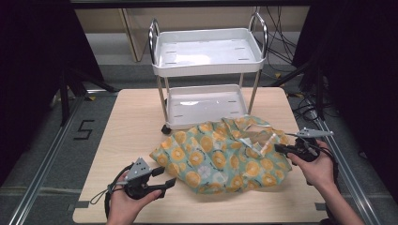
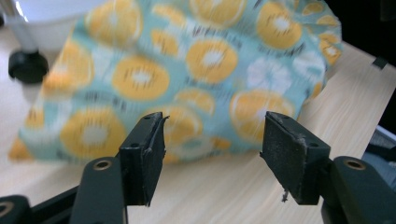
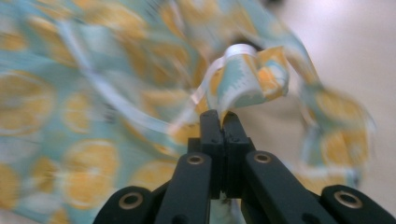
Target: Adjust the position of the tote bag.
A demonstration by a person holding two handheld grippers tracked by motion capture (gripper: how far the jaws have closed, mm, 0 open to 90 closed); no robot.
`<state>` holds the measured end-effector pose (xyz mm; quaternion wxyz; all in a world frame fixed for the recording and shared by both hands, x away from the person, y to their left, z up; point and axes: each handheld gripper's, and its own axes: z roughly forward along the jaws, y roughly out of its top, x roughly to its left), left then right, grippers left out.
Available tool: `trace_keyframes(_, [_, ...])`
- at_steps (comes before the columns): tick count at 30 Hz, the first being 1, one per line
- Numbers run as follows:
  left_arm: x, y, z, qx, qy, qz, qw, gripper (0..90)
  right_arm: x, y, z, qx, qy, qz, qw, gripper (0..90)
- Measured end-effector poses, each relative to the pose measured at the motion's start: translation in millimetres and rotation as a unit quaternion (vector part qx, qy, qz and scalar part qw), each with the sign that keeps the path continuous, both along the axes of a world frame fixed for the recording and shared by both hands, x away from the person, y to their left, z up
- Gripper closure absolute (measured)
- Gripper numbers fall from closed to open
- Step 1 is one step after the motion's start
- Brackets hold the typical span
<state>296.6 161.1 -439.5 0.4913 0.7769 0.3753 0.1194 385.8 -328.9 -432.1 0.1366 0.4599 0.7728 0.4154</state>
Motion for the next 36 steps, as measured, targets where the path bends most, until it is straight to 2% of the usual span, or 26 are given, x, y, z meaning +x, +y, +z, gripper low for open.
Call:
trace_keyframes(2, [3.4, -5.2, 9.1, 0.001, -0.011, -0.007, 0.9999, 38.9, -3.4, 14.9, 11.4, 0.001, -0.032, 0.029, 0.9991, 90.0])
trace_keyframes(3, [5.4, -9.3, 15.7, 0.001, -0.014, -0.007, 0.9999, 39.1, -5.2, 21.0, 15.7, -0.002, -0.038, 0.036, 0.9986, 90.0])
trace_keyframes(5, [10.2, -15.6, 25.6, -0.007, -0.025, -0.017, 0.9995, 39.2, -9.4, 41.4, 26.4, -0.004, -0.07, 0.065, 0.9954, 90.0])
trace_keyframes(8, [18.1, -30.1, 45.4, -0.011, -0.044, -0.031, 0.9985, 39.2, -17.6, 68.7, 39.5, -0.003, -0.093, 0.103, 0.9903, 90.0])
trace_keyframes(9, [22.3, -37.1, 53.7, -0.014, -0.051, -0.045, 0.9976, 39.1, -19.8, 74.7, 42.7, -0.009, -0.1, 0.112, 0.9886, 90.0])
trace_keyframes(11, [27.5, -48.0, 65.1, -0.023, -0.047, -0.056, 0.997, 39.2, -24.5, 91.6, 48.3, -0.008, -0.124, 0.14, 0.9824, 90.0])
trace_keyframes(12, [31.3, -54.1, 71.3, -0.027, -0.047, -0.066, 0.9964, 39.1, -28.1, 99.7, 50.9, -0.013, -0.127, 0.158, 0.9792, 90.0])
trace_keyframes(13, [35.5, -62.7, 77.4, -0.041, -0.042, -0.072, 0.9957, 39.1, -31.1, 107.6, 52.0, -0.02, -0.138, 0.172, 0.9752, 90.0])
trace_keyframes(14, [38.3, -67.1, 81.5, -0.039, -0.042, -0.075, 0.9956, 39.2, -34.7, 116.3, 52.8, -0.026, -0.141, 0.193, 0.9708, 90.0])
trace_keyframes(16, [48.5, -78.6, 88.4, -0.036, -0.038, -0.083, 0.9952, 39.0, -38.5, 128.0, 51.1, -0.031, -0.145, 0.218, 0.9647, 90.0])
trace_keyframes(18, [59.5, -91.0, 92.9, -0.023, -0.031, -0.083, 0.9958, 38.7, -41.2, 137.0, 47.9, -0.032, -0.147, 0.235, 0.9601, 90.0])
trace_keyframes(20, [68.7, -101.3, 94.0, -0.029, -0.013, -0.091, 0.9953, 37.9, -43.9, 142.3, 45.2, -0.03, -0.145, 0.24, 0.9594, 90.0])
trace_keyframes(21, [73.0, -105.5, 94.0, -0.032, -0.003, -0.101, 0.9943, 37.9, -44.7, 145.0, 43.3, -0.033, -0.142, 0.25, 0.9572, 90.0])
trace_keyframes(22, [75.0, -109.5, 93.8, -0.026, 0.001, -0.102, 0.9945, 37.7, -46.1, 146.9, 42.2, -0.033, -0.14, 0.256, 0.9558, 90.0])
trace_keyframes(23, [78.7, -115.9, 93.1, -0.008, 0.012, -0.111, 0.9937, 37.0, -47.4, 148.3, 41.6, -0.032, -0.136, 0.256, 0.9566, 90.0])
trace_keyframes(24, [80.3, -120.0, 92.0, -0.004, 0.015, -0.112, 0.9936, 36.5, -47.4, 150.7, 40.1, -0.034, -0.141, 0.263, 0.9538, 90.0])
trace_keyframes(25, [83.0, -124.3, 91.3, 0.002, 0.02, -0.121, 0.9924, 36.6, -48.7, 151.3, 40.2, -0.036, -0.133, 0.262, 0.9551, 90.0])
trace_keyframes(26, [84.7, -129.2, 89.6, 0.003, 0.032, -0.126, 0.9915, 36.7, -48.5, 152.3, 39.6, -0.036, -0.133, 0.27, 0.9529, 90.0])
trace_keyframes(27, [86.9, -134.0, 88.1, 0.011, 0.045, -0.135, 0.9898, 36.7, -49.3, 153.8, 38.4, -0.035, -0.136, 0.268, 0.9533, 90.0])
trace_keyframes(28, [87.2, -137.7, 87.0, 0.017, 0.049, -0.135, 0.9895, 36.7, -51.0, 155.2, 37.4, -0.035, -0.133, 0.27, 0.9529, 90.0])
trace_keyframes(29, [88.2, -142.9, 85.3, 0.031, 0.052, -0.142, 0.9881, 36.7, -50.3, 155.4, 36.9, -0.038, -0.138, 0.275, 0.9507, 90.0])
trace_keyframes(30, [89.5, -145.5, 84.2, 0.039, 0.054, -0.149, 0.9866, 36.9, -52.4, 156.7, 35.7, -0.035, -0.131, 0.272, 0.9528, 90.0])
trace_keyframes(31, [87.9, -148.9, 83.3, 0.048, 0.079, -0.142, 0.9855, 37.0, -53.0, 157.2, 35.2, -0.038, -0.129, 0.276, 0.9517, 90.0])
trace_keyframes(32, [91.2, -152.1, 80.9, 0.054, 0.073, -0.146, 0.9851, 37.6, -52.5, 157.6, 34.3, -0.043, -0.138, 0.28, 0.9489, 90.0])
trace_keyframes(33, [93.8, -154.7, 78.8, 0.063, 0.077, -0.15, 0.9838, 38.5, -55.0, 158.9, 32.9, -0.037, -0.129, 0.275, 0.952, 90.0])
trace_keyframes(36, [99.0, -159.1, 74.9, 0.081, 0.09, -0.158, 0.98, 40.3, -56.2, 161.0, 30.9, -0.044, -0.14, 0.284, 0.9475, 90.0])
